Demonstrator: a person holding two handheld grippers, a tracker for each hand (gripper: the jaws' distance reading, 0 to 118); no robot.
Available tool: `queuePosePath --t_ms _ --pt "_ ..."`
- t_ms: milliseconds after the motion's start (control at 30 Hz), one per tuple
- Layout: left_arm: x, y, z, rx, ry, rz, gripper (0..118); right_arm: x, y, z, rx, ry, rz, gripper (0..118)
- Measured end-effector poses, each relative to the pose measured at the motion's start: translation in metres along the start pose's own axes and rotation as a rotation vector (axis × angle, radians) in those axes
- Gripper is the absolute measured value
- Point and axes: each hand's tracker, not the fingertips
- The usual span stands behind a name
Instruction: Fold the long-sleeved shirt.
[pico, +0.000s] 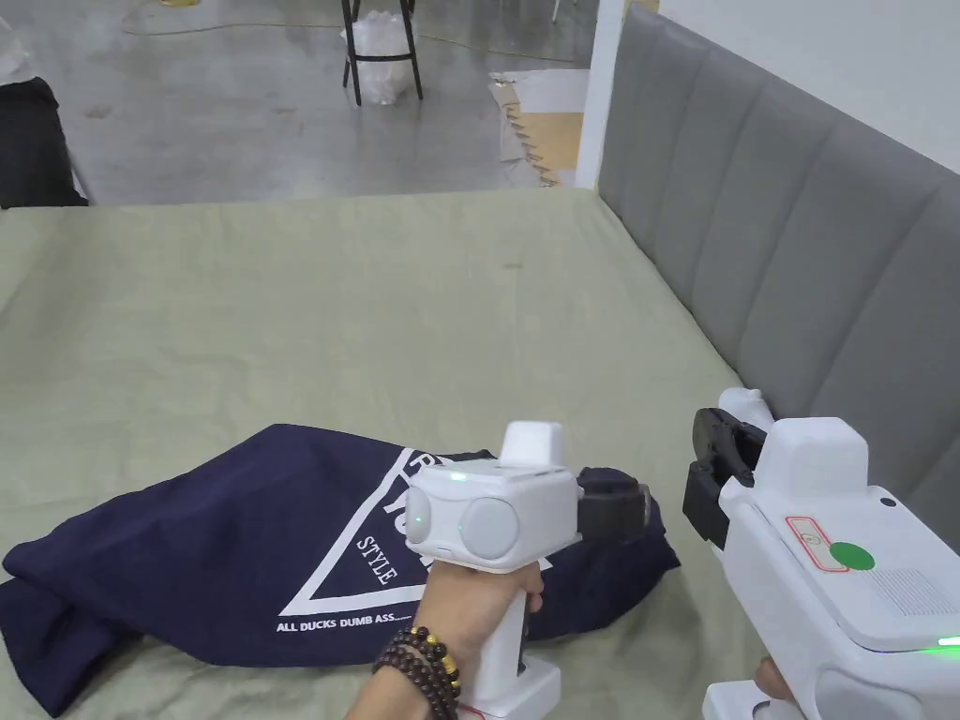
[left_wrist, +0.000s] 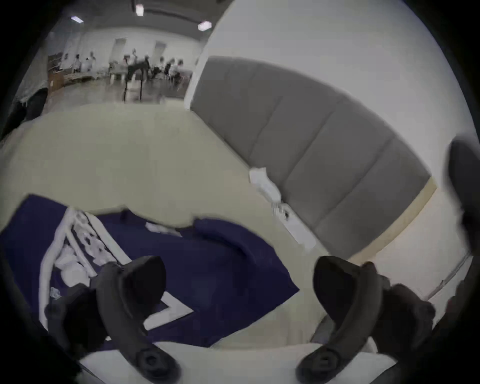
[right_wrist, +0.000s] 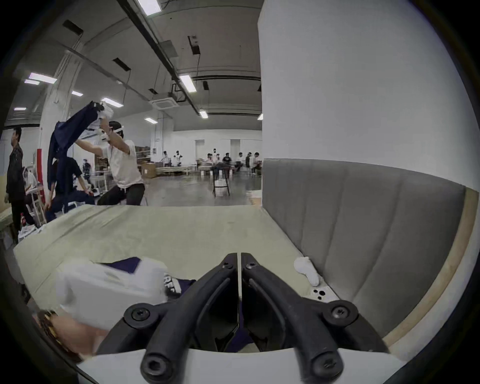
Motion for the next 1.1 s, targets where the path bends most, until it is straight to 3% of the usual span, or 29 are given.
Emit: queuePosePath --t_ms 233,400,433,500,633,833,867,900,933,967,1000,1100 --pt "-0.011 0.000 0.167 0.321 0.301 -0.097 96 -0.030 0.009 -0.001 0.005 0.081 0.016 1" --pt "-0.032 -0.042 0.247 0.399 0.517 -0.043 52 -0.048 0.012 0.004 0.013 0.121 0.000 1" --pt "-0.037 -0.048 0.256 0.409 0.527 -0.020 40 -0.051 0.012 0.006 0.014 0.126 -0.010 1" --pt "-0.048 -0.058 0.270 0.387 0.565 0.021 5 -0.056 0.011 0.007 0.013 0.142 -0.021 1" --pt "-0.034 -0.070 0.284 0.392 0.646 -0.048 4 -0.065 0.011 0.007 0.007 0.137 0.010 1" --pt "-0.059 -0.061 0.279 0.381 0.638 0.002 4 -0.064 0.013 0.006 0.005 0.140 0.017 1" --pt "-0.065 -0.058 0.279 0.399 0.665 0.027 7 -0.063 0.012 0.007 0.002 0.140 0.020 1" --pt "-0.072 -0.053 0.280 0.410 0.697 0.047 19 -0.062 0.012 0.006 -0.001 0.140 0.022 1" --pt "-0.075 -0.048 0.283 0.406 0.707 0.058 41 -0.060 0.011 0.006 -0.005 0.140 0.023 1" --pt "-0.087 -0.040 0.285 0.394 0.723 0.097 86 -0.059 0.011 0.004 -0.010 0.139 0.024 1" --pt "-0.106 -0.029 0.285 0.350 0.737 0.153 110 -0.058 0.010 0.003 -0.018 0.136 0.027 1" --pt "-0.163 -0.005 0.285 0.272 0.732 0.273 107 -0.058 0.005 -0.005 -0.044 0.125 0.019 1"
